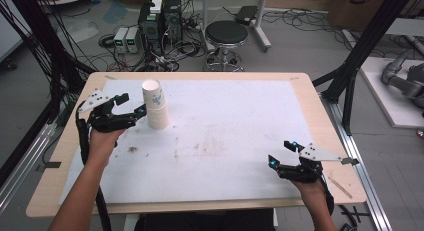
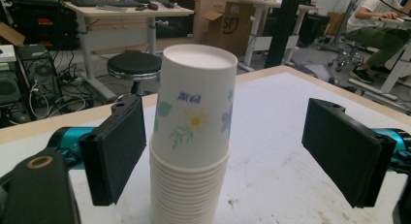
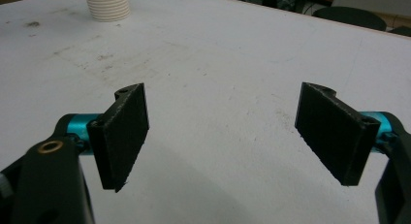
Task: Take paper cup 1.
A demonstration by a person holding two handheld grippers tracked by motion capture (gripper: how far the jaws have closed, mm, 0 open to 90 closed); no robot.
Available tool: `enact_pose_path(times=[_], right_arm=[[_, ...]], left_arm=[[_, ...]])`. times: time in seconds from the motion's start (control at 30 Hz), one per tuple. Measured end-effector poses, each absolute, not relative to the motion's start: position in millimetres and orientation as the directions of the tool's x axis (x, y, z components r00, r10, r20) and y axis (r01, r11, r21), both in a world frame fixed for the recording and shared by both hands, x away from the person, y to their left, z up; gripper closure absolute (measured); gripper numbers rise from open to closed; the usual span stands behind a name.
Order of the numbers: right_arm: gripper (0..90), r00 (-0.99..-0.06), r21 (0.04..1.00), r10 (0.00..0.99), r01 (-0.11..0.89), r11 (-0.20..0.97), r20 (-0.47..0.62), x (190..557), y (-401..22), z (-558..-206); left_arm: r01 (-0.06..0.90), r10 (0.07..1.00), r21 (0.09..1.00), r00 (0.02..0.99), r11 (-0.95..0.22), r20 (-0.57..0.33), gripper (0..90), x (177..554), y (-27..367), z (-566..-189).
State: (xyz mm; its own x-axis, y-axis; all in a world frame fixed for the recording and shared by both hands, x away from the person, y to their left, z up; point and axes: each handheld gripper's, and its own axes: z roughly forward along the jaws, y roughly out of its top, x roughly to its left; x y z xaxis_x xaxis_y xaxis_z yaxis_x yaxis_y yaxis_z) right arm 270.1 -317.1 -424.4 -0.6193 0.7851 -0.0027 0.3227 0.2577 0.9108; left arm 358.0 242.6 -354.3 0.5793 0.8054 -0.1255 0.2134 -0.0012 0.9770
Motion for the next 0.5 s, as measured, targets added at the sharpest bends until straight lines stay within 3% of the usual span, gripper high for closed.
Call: enact_pose_path(times=[0.5], right_arm=[[20.2,-0.624,0.908,0.782,0.324,0.264,-0.005,271,-316,-425]], left_arm=[[0.269,0.808,0.961,0.579,-0.064,-0.108,15.6,403,223,-332]])
